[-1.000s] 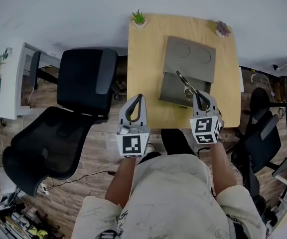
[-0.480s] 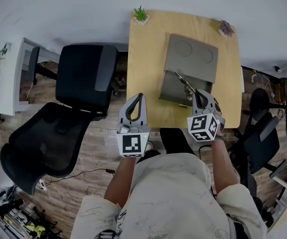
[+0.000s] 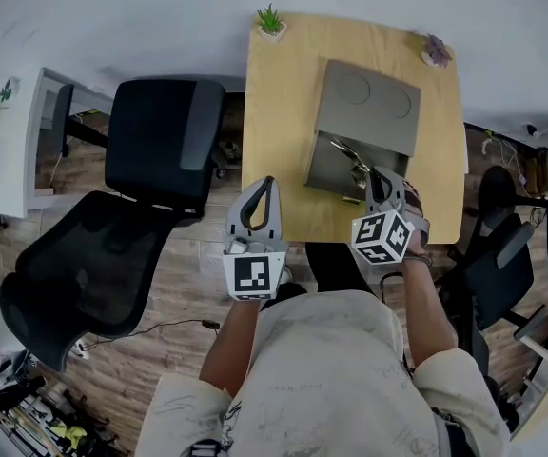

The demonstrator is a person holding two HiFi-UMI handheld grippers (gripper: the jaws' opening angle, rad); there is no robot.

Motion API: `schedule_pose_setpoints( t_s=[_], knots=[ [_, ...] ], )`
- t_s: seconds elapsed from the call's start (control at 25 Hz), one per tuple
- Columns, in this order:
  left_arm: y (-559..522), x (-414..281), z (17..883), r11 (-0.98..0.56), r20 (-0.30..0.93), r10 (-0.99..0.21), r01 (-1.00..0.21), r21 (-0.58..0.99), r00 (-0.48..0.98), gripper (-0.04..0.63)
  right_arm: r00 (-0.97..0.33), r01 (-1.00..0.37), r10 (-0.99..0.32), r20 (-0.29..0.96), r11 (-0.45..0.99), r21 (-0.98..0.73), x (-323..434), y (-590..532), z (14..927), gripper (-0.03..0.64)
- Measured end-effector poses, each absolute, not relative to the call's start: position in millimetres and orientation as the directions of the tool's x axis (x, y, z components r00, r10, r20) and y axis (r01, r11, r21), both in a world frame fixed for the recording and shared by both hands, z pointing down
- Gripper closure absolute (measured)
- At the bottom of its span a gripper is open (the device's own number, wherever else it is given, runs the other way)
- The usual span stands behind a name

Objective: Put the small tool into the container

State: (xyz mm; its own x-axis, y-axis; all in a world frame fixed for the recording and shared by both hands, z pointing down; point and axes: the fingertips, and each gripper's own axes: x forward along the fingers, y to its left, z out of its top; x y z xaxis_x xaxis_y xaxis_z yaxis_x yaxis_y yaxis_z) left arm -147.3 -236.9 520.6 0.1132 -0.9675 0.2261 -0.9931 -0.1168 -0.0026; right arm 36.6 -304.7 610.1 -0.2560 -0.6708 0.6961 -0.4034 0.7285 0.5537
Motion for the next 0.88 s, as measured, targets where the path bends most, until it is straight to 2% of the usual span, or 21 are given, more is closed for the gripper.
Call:
schedule_pose_setpoints(
  t_s=[0.16, 0.88],
  knots=[
    [-233.3, -147.2, 528.0, -0.112, 0.260, -0.959, -0.994, 0.018, 0.113, 0.591, -0.218, -0.372, -0.667, 0.713, 0.732, 0.571, 37.1, -305.8, 618.1, 0.597],
    [-230.9, -152.3, 531.9, -0.093, 0.256, -0.962, -0.995, 0.035, 0.099, 0.591, -0.145, -0.291, -0.650, 0.746, 0.749, 0.596, 26.1, -315.9, 637.9, 0.595]
  ],
)
